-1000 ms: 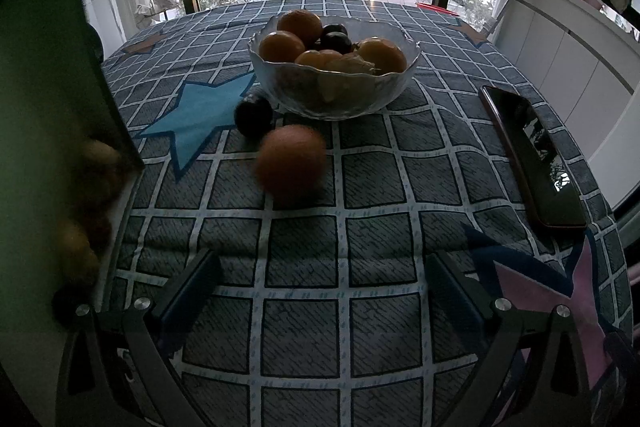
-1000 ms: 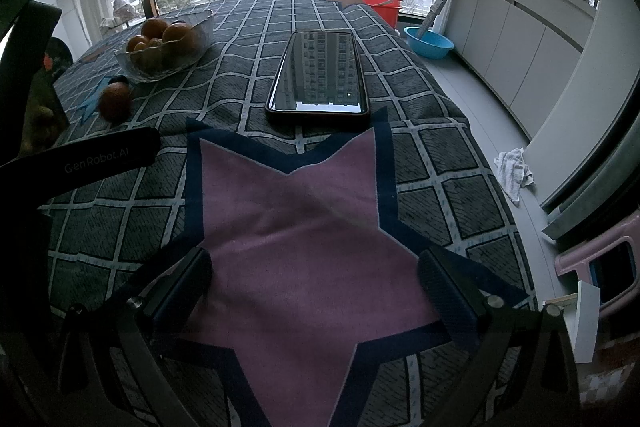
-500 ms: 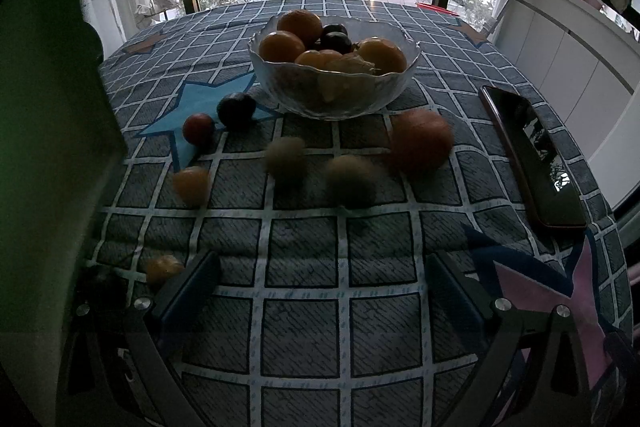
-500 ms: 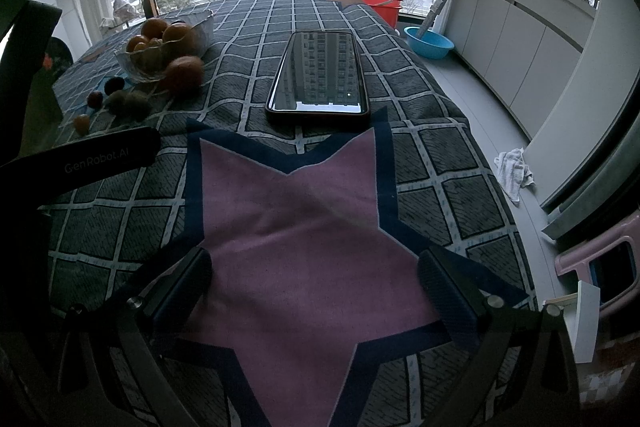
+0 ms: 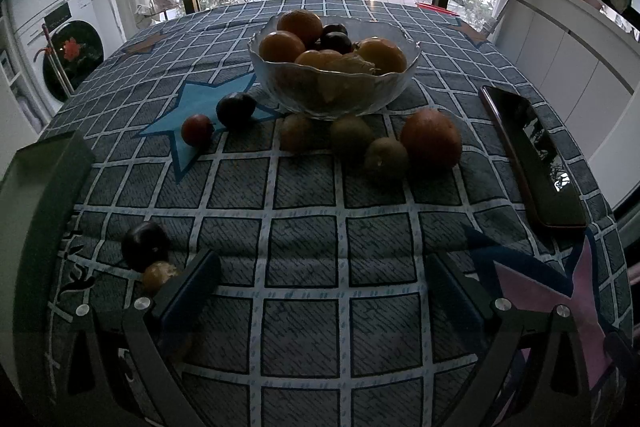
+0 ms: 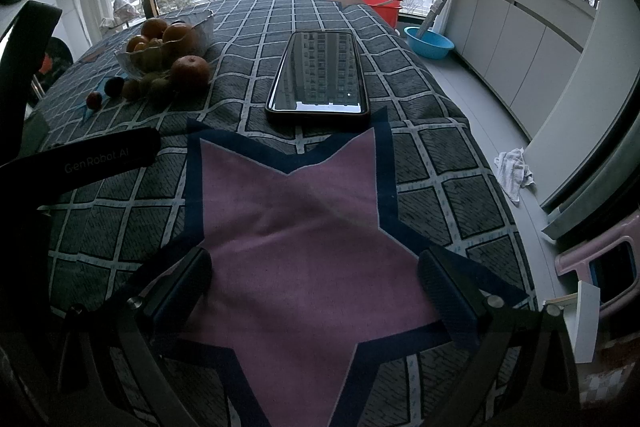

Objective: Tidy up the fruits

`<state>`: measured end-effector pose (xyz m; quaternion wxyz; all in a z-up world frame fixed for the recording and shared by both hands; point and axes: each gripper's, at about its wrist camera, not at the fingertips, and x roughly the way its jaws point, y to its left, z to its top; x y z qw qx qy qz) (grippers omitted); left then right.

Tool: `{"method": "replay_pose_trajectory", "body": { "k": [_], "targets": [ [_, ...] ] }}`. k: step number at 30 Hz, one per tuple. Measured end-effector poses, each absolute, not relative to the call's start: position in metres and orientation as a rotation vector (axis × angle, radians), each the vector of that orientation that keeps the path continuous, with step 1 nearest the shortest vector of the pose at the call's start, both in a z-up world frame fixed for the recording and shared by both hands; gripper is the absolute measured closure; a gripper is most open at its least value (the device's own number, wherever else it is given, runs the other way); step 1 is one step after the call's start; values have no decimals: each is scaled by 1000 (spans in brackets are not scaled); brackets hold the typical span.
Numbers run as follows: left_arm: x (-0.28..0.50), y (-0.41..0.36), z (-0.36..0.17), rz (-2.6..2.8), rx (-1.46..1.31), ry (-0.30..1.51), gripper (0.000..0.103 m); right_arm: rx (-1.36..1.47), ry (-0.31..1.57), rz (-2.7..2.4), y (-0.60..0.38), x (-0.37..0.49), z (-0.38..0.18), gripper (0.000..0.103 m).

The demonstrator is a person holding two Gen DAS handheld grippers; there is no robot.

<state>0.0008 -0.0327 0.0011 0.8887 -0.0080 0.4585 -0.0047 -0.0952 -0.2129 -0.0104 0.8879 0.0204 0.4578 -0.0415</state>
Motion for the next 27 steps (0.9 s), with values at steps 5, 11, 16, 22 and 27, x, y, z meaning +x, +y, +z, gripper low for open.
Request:
{"method": "replay_pose_trajectory", "body": {
  "k": [5, 11, 16, 22, 27],
  "targets": [
    [1, -33, 1, -10, -17, 953, 0, 42, 951, -86, -213, -95, -10, 0],
    [2, -32, 1, -10, -17, 953, 0, 42, 951, -86, -213, -95, -10, 0],
    [1, -33, 1, -10, -17, 953, 0, 42, 951, -86, -213, -95, -10, 0],
    [1, -33, 1, -10, -17, 953, 0, 42, 951, -86, -213, -95, -10, 0],
    [2, -32, 1, -18, -9, 951, 0, 42, 951, -86, -213, -95, -10, 0]
  ]
}}
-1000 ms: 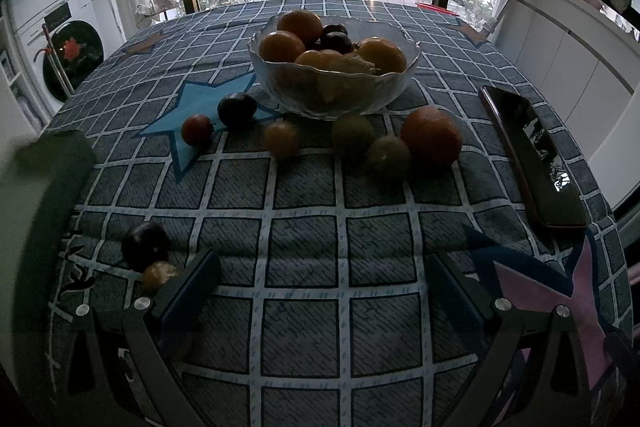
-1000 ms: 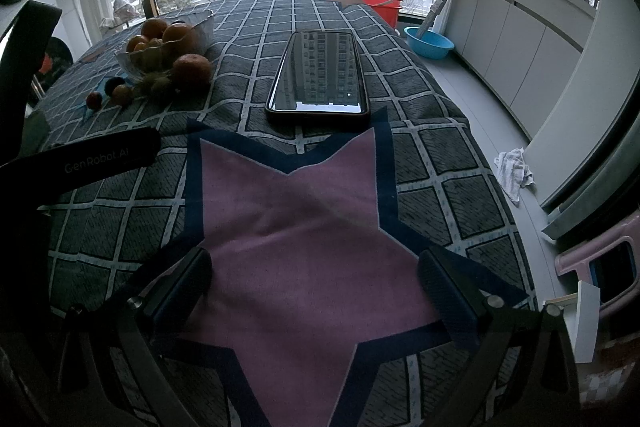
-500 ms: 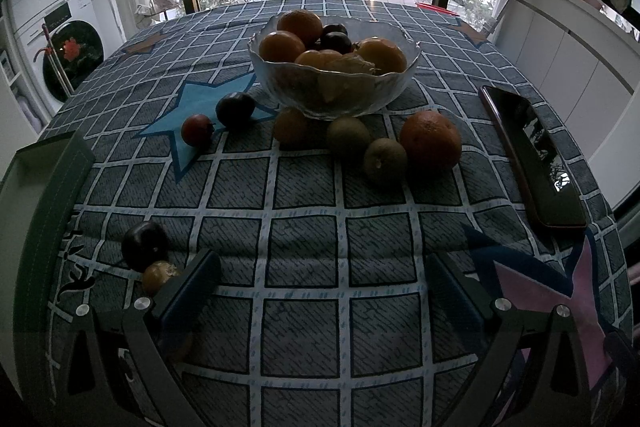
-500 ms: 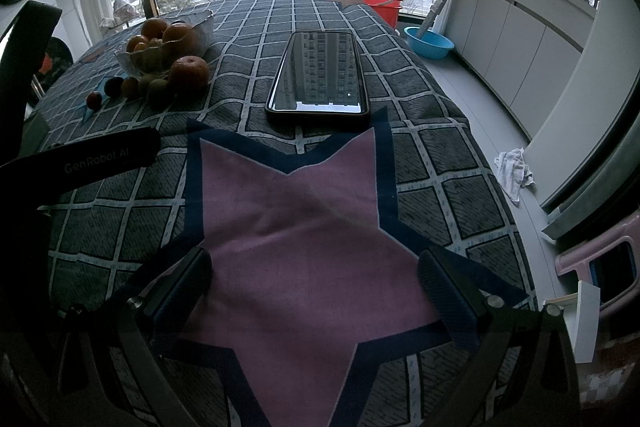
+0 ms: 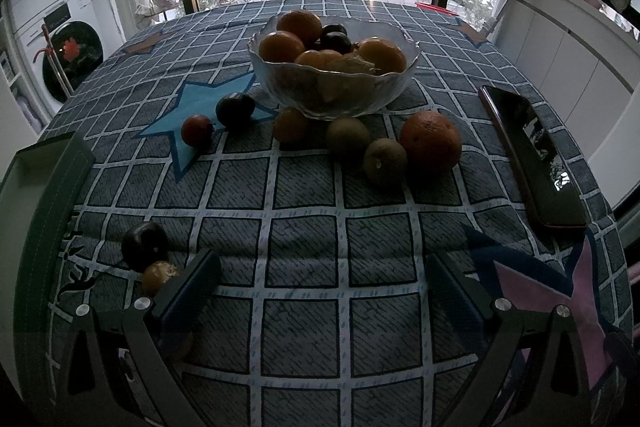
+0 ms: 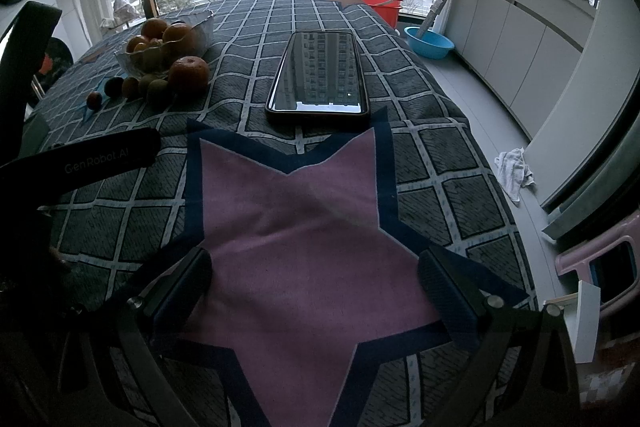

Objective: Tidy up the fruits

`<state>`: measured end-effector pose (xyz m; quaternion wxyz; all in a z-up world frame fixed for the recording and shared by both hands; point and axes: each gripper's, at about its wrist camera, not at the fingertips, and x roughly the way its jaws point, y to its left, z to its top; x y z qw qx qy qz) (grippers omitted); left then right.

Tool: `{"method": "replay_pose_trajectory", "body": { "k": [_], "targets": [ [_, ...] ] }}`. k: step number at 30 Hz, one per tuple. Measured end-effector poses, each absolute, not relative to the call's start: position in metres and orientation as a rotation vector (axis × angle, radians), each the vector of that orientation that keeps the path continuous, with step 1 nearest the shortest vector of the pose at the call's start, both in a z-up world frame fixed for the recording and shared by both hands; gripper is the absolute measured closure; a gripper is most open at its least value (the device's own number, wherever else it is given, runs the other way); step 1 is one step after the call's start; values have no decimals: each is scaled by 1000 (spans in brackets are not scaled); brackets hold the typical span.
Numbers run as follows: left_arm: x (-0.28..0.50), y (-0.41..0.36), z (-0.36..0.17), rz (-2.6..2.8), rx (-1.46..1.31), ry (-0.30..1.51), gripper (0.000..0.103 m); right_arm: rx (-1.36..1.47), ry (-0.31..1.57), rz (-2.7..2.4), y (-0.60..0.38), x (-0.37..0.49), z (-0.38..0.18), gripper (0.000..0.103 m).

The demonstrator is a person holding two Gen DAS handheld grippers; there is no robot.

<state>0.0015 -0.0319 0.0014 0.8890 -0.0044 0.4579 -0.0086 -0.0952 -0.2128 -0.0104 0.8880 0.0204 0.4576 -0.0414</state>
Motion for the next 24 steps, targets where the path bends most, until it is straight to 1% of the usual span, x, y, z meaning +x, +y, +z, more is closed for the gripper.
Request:
{"method": "replay_pose_trajectory", "body": {
  "k": [3, 10, 13, 15, 18, 24],
  "targets": [
    [-4, -31, 5, 6, 15, 929, 0, 43, 951, -86, -213, -95, -10, 0],
    [-37, 1, 67, -40, -52, 726, 0, 43, 951, -86, -213, -95, -10, 0],
    [-58, 23, 80, -56, -55, 700, 0, 43, 951, -86, -213, -95, -11, 0],
    [-72, 32, 75, -54, -14, 725, 0, 43, 951, -86, -213, -95, -11, 0],
    [-97, 49, 52, -46, 36, 780, 0, 43, 951, -86, -213, -95, -11, 0],
    [-115, 82, 4, -7, -34, 931, 0, 42, 951, -86, -213, -95, -11, 0]
  ]
}}
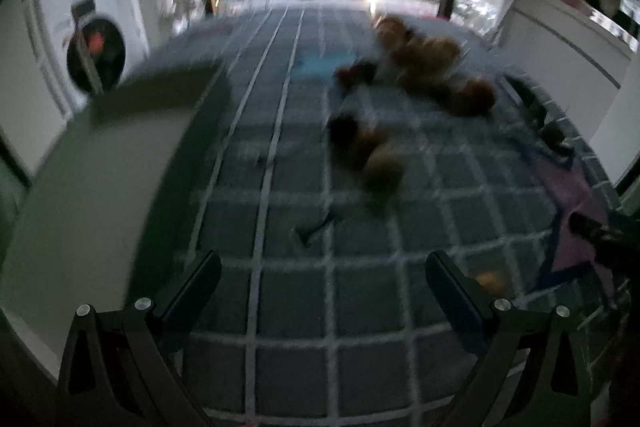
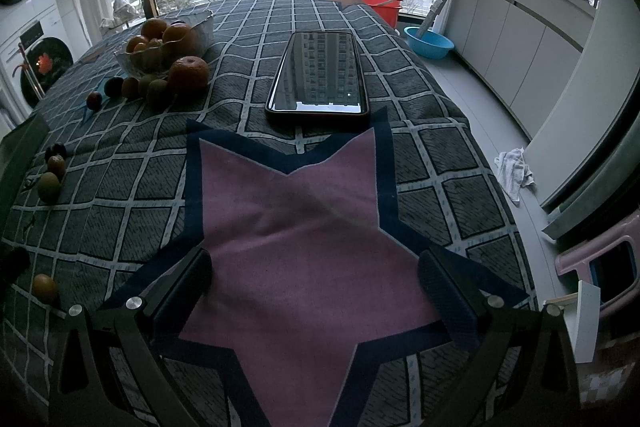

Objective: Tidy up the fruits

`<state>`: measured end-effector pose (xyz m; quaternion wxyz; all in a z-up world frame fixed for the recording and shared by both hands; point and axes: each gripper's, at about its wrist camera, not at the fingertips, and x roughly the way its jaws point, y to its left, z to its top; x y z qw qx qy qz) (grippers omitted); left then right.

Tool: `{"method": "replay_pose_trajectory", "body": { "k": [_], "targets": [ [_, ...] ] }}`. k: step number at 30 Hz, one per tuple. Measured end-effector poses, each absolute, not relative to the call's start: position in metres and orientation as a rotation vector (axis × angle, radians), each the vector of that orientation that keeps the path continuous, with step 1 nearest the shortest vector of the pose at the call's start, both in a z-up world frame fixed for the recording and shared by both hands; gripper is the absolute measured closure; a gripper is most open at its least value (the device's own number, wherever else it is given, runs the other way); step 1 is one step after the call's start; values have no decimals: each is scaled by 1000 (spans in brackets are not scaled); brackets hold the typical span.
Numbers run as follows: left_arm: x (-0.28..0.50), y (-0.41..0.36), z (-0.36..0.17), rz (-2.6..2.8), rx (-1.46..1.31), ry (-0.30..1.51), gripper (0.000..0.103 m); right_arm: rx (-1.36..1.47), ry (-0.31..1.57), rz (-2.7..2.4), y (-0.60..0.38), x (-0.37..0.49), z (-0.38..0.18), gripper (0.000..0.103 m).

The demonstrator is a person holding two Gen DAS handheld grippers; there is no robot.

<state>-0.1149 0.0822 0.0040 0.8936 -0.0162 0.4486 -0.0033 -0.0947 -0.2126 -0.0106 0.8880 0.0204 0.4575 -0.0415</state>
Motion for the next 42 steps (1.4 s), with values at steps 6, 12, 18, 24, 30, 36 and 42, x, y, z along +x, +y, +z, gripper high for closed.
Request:
{"method": "replay_pose_trajectory", "body": {
  "k": [6, 12, 18, 24, 30, 36, 42],
  "targets": [
    [-117, 79, 0, 29, 12, 924, 0, 43, 951, -86, -213, -95, -11, 0],
    [-117, 79, -2, 37, 12, 918, 0, 43, 951, -86, -213, -95, -10, 0],
    [-120, 78, 0, 43, 13, 912, 0, 43, 951, -86, -213, -95, -10, 0],
    [-121, 78, 0, 44, 13, 910, 0, 43, 951, -86, -213, -95, -10, 0],
    [-121, 78, -1, 44, 13, 910, 0, 43, 951, -86, -213, -95, -10, 0],
    [-119, 77, -2, 44, 13, 910, 0, 43, 951, -86, -213, -95, -10, 0],
    [-120, 78, -1, 45, 13, 912, 0, 43, 951, -86, -213, -95, -10, 0]
  ]
}}
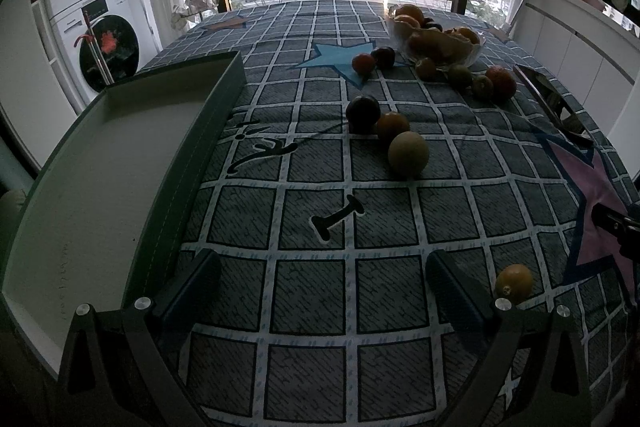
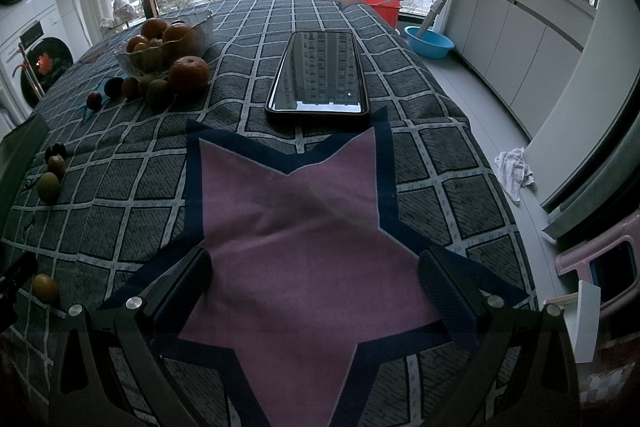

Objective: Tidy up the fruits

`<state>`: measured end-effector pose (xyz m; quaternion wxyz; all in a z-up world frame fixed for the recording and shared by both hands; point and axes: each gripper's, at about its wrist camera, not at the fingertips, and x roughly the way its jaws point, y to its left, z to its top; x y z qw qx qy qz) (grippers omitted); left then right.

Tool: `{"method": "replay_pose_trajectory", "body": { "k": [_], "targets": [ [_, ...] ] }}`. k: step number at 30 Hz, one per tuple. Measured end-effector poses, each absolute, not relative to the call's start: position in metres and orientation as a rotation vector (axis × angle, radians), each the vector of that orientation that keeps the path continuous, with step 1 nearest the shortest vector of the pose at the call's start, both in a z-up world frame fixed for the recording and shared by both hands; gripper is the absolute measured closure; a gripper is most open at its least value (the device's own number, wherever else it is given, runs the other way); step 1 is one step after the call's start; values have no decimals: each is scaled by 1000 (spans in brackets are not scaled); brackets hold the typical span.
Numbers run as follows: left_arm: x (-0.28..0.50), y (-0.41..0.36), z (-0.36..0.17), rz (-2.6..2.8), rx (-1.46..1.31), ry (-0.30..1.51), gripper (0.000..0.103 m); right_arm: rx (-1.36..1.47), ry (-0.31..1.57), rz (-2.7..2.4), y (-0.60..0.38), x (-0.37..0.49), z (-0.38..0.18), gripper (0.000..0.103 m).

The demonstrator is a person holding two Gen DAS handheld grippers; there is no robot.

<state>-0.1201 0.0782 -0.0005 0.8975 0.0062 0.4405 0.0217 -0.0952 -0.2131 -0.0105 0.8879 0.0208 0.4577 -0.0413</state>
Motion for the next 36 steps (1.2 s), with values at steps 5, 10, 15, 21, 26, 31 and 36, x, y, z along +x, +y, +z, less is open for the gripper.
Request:
{"method": "replay_pose_trajectory", "body": {
  "k": [5, 10, 15, 21, 26, 31, 36],
  "targets": [
    [-118, 79, 3, 57, 16, 963, 0, 42, 997, -93, -212, -92, -9, 0],
    [-137, 84, 30, 47, 60, 877, 0, 154, 1001, 21, -202, -110, 3, 0],
    [-136, 107, 50, 44, 44, 880, 0, 82, 958, 200, -144, -123, 16, 0],
    [-131, 120, 58, 64, 51, 898, 0, -124, 924, 323, -69, -124, 11, 9],
    [-123, 115, 59, 49, 49, 906, 0, -176, 945, 346, -50, -123, 0, 43],
    [-106, 90, 52, 20, 73, 928, 1, -147, 955, 350, -59, -121, 1, 80],
    [-78, 62, 37, -2, 71, 974, 18, -55, 971, 334, -90, -121, 3, 79]
  ]
}}
